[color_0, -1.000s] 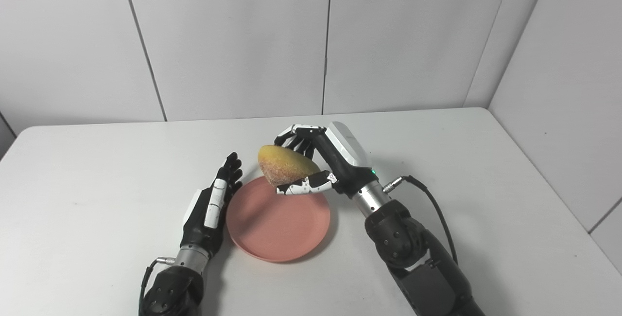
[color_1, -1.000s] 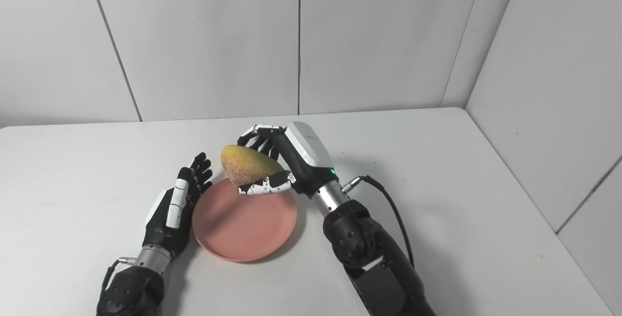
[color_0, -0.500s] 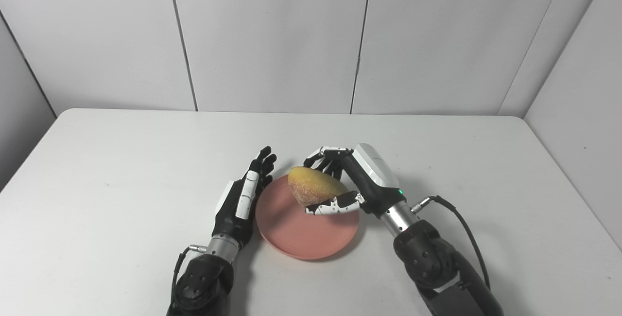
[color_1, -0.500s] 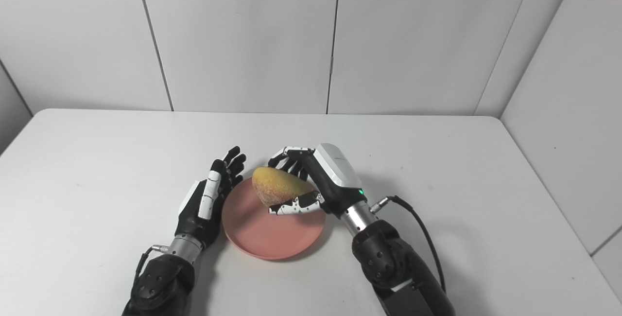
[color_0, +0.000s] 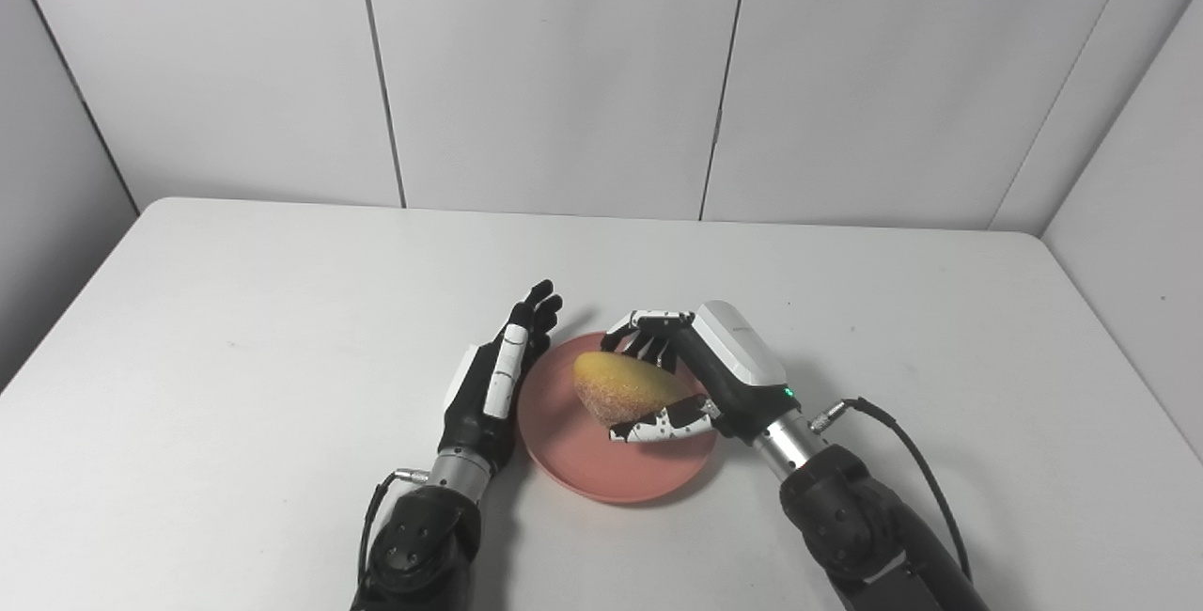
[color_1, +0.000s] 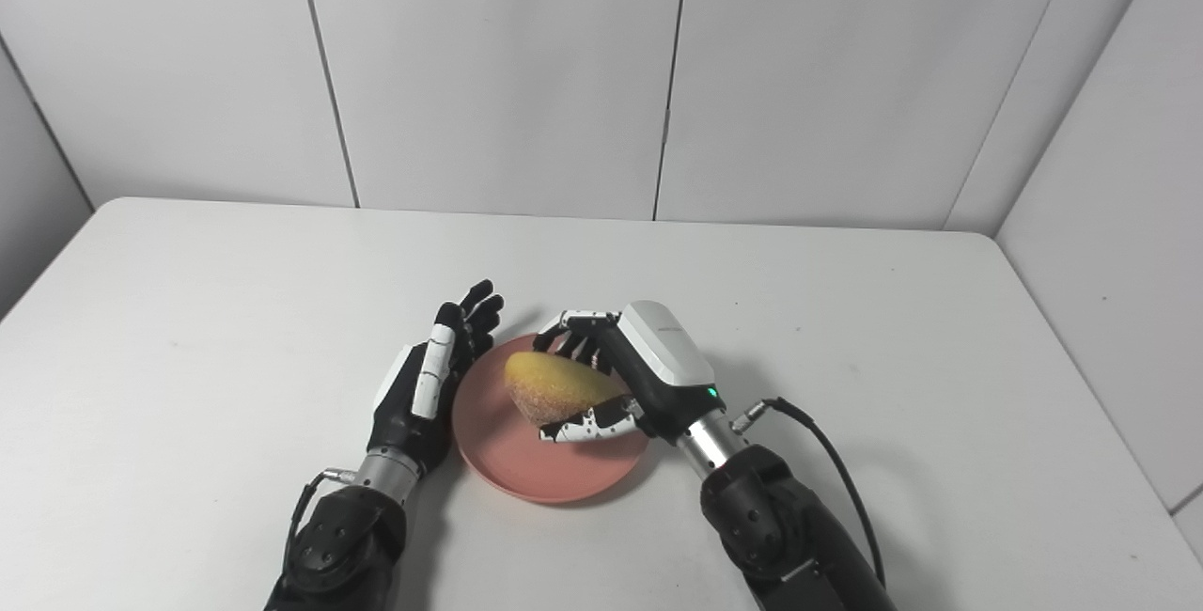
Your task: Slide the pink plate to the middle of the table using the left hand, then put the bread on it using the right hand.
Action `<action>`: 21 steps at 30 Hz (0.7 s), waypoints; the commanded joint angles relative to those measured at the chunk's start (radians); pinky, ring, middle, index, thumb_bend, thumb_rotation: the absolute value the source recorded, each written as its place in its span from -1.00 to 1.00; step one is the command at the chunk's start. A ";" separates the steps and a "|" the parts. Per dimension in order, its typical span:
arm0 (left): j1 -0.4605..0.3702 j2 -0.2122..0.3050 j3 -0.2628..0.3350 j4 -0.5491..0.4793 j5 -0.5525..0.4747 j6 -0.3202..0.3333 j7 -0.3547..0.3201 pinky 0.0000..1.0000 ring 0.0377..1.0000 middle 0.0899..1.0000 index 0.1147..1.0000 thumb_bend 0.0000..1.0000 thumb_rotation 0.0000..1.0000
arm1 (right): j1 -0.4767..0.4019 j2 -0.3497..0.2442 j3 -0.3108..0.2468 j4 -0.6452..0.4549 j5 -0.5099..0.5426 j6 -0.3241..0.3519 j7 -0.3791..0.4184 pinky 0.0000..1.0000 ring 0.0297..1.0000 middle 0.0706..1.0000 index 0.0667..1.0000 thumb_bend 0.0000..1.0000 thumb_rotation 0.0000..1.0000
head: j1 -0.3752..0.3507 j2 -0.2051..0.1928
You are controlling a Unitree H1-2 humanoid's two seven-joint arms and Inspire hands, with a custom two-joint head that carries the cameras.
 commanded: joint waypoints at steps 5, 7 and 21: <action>0.002 -0.012 -0.004 -0.009 0.000 -0.026 0.002 1.00 0.96 0.90 0.80 0.40 1.00 | -0.037 0.001 0.008 0.021 -0.028 -0.059 -0.046 -0.18 -0.20 -0.12 0.01 0.02 -1.00 | 0.000 0.000; 0.002 -0.012 -0.005 -0.009 0.001 -0.025 0.002 1.00 0.96 0.90 0.81 0.41 1.00 | -0.041 0.001 0.011 0.037 -0.038 -0.072 -0.059 -0.17 -0.20 -0.12 0.01 0.02 -1.00 | -0.006 -0.001; 0.007 -0.012 -0.005 -0.022 -0.010 -0.018 -0.002 0.98 0.92 0.87 0.80 0.36 0.99 | -0.039 -0.024 0.051 0.008 -0.143 -0.030 -0.039 0.53 0.62 0.61 0.53 0.17 -0.43 | -0.012 0.007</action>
